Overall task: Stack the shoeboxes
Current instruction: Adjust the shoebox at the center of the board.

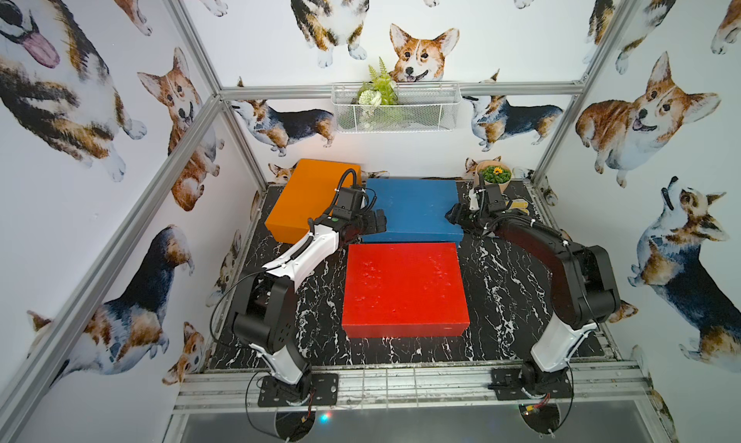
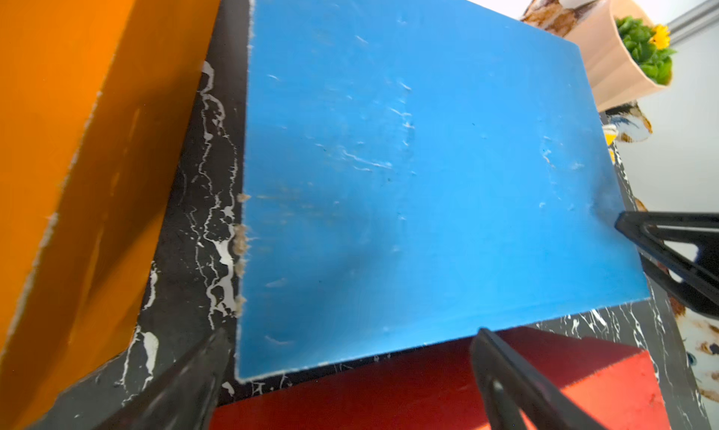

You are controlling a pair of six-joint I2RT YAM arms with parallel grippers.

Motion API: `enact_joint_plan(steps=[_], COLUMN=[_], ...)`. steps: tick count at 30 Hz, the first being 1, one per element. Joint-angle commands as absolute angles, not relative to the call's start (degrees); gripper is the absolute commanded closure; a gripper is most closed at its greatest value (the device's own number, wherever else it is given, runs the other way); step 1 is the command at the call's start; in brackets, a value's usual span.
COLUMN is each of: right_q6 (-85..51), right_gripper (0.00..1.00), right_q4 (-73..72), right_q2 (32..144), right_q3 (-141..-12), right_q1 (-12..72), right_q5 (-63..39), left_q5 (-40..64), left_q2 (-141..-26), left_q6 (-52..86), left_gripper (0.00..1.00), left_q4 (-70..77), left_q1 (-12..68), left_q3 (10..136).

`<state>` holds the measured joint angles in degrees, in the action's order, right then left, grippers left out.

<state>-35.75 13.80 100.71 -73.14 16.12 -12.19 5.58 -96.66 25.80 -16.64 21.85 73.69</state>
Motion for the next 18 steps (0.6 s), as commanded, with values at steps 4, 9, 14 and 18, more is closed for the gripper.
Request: enact_joint_plan(steps=[4, 9, 14, 18], right_q6=[-34.2, -34.6, -34.4, -34.4], right_gripper=[0.26, 0.26, 0.28, 0.3], right_q4=[16.9, 17.2, 17.6, 17.2], right_q2=[104.7, 107.8, 107.8, 106.0], right_q3=[-77.9, -79.1, -78.9, -76.6], right_q1=[16.2, 16.2, 16.3, 16.4], right_q5=[-11.0, -12.7, -14.0, -12.7], left_q5=[6.6, 9.6, 11.6, 11.0], left_q2=[-103.2, -107.7, -108.2, -106.6], left_q6=[25.6, 25.1, 25.1, 25.1], left_gripper=[0.0, 0.01, 0.01, 0.02], left_q4=[-19.4, -18.6, -16.0, -14.4], left_q1=[17.9, 18.7, 20.6, 23.7], left_q3=[80.8, 83.1, 81.9, 79.4])
